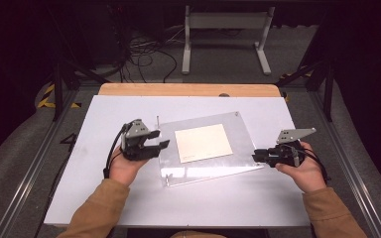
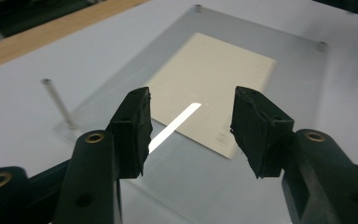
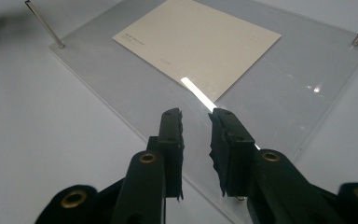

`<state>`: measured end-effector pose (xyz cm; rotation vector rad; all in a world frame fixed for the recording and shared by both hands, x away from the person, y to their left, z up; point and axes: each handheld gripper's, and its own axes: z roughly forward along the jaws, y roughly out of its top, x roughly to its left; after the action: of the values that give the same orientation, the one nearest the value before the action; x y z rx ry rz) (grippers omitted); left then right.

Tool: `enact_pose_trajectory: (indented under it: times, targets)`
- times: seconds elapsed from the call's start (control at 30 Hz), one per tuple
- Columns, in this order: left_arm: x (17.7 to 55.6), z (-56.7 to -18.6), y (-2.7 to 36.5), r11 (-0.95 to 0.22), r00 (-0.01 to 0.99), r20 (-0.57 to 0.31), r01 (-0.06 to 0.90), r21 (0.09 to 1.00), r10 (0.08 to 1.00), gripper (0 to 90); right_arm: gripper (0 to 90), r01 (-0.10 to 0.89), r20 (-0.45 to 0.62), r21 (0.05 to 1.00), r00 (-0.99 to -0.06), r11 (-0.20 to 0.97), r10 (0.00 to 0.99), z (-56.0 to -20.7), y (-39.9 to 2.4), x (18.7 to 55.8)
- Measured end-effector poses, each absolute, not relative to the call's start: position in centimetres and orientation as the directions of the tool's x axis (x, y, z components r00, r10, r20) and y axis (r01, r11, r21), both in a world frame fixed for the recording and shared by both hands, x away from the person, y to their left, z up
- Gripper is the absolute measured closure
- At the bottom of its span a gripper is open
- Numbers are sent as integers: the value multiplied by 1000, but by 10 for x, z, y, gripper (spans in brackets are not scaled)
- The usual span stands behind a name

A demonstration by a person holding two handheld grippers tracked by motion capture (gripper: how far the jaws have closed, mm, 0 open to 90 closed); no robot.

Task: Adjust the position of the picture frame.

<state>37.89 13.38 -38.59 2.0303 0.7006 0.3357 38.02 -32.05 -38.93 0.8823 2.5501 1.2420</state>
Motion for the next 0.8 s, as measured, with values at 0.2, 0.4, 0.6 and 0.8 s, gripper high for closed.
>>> enact_pose_trajectory:
  times: [0.2,0.4,0.6,0.8]
  targets:
    - [333,-392,123,-453,879,-79,318,833,471,468,721,436,105,763,-813,478,573,-391,-317,383]
    - [331,-421,99,-599,875,10,323,733,484,459,718,440,117,764,-814,472,569,-394,-315,384]
    - [333,-429,106,-601,848,1,374,707,529,678,716,444,123,763,-813,469,569,-396,-318,385]
    - [335,-425,119,-599,846,2,376,707,534,847,716,445,124,761,-814,472,567,-397,-318,385]
